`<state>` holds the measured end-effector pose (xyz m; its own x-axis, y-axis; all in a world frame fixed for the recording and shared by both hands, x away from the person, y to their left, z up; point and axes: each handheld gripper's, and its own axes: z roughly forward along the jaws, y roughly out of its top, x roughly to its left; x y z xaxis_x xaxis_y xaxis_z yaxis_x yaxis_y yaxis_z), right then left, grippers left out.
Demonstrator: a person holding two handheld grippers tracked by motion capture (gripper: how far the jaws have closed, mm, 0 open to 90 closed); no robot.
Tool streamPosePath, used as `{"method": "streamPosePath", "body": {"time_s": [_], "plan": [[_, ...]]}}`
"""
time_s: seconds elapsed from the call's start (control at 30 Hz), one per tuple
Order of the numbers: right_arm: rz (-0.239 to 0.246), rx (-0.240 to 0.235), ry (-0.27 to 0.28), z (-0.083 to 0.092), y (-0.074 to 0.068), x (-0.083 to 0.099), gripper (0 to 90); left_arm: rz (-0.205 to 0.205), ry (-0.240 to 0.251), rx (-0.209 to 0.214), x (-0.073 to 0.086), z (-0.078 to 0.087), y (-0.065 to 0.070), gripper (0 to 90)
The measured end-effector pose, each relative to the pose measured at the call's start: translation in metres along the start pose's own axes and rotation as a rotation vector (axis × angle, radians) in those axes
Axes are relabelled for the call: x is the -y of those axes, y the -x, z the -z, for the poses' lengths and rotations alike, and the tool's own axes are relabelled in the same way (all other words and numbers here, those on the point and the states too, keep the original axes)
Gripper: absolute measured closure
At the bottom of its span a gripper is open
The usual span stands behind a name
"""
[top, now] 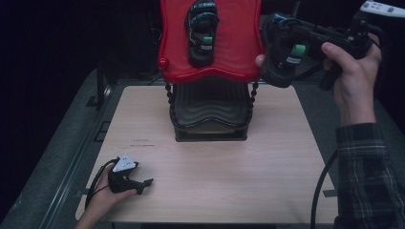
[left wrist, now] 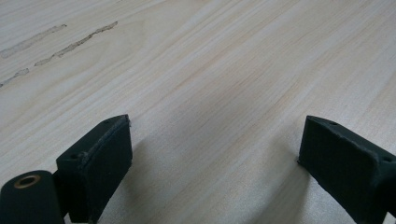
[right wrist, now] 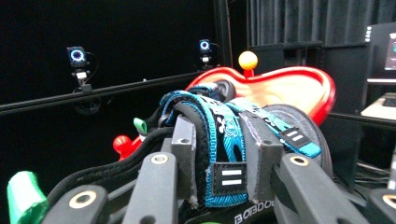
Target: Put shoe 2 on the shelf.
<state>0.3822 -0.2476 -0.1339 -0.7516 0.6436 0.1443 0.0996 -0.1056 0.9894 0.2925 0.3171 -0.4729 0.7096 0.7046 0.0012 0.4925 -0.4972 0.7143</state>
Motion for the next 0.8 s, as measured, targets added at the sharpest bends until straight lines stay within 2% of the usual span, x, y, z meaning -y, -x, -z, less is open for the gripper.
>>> {"method": "streamPosePath", "body": {"time_s": [0.33, 0.8], "plan": [[0.002, -0.039, 0.002, -0.050, 0.002, -0.012, 68.2, 0.000, 0.000, 0.000, 0.000, 0.000, 0.000, 8.9], [0.021, -0.036, -0.038, -0.119, 0.024, -0.012, 68.2, 0.006, 0.005, 0.005, 0.000, 0.000, -0.001, 8.9]]}}
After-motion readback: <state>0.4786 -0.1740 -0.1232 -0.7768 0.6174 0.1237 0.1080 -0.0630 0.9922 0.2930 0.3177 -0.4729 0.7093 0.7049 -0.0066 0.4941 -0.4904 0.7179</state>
